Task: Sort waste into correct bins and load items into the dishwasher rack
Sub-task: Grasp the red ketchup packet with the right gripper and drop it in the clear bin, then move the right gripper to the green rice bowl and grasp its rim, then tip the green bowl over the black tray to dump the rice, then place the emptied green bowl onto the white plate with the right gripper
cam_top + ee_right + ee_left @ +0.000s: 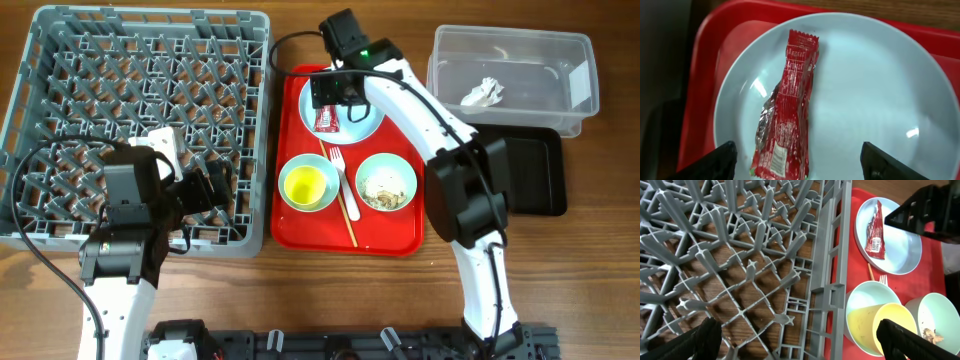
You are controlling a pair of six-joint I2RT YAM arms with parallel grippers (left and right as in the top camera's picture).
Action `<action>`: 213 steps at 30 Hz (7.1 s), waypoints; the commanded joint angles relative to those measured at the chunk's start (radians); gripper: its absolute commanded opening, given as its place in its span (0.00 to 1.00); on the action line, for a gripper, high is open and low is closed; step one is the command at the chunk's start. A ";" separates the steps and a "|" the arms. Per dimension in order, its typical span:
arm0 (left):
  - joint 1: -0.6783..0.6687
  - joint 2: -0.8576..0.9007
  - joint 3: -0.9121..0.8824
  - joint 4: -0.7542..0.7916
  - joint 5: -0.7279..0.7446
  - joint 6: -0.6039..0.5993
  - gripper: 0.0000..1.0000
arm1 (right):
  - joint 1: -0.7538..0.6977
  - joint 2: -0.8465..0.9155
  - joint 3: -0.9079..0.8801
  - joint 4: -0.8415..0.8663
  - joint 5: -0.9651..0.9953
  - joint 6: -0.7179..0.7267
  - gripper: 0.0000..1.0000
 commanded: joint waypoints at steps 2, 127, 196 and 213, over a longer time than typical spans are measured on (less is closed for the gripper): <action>0.005 -0.001 0.021 0.000 0.016 -0.005 1.00 | 0.020 0.064 0.005 0.002 -0.009 0.010 0.75; 0.004 -0.001 0.021 -0.008 0.016 -0.002 1.00 | 0.010 -0.614 -0.613 -0.067 -0.044 0.248 0.04; 0.005 -0.001 0.021 -0.007 0.016 -0.002 1.00 | -0.972 -0.428 -0.803 -0.161 -1.309 -0.454 0.04; 0.005 -0.001 0.021 -0.007 0.016 -0.002 1.00 | -0.381 -0.793 -0.563 -0.090 -0.560 -0.241 0.04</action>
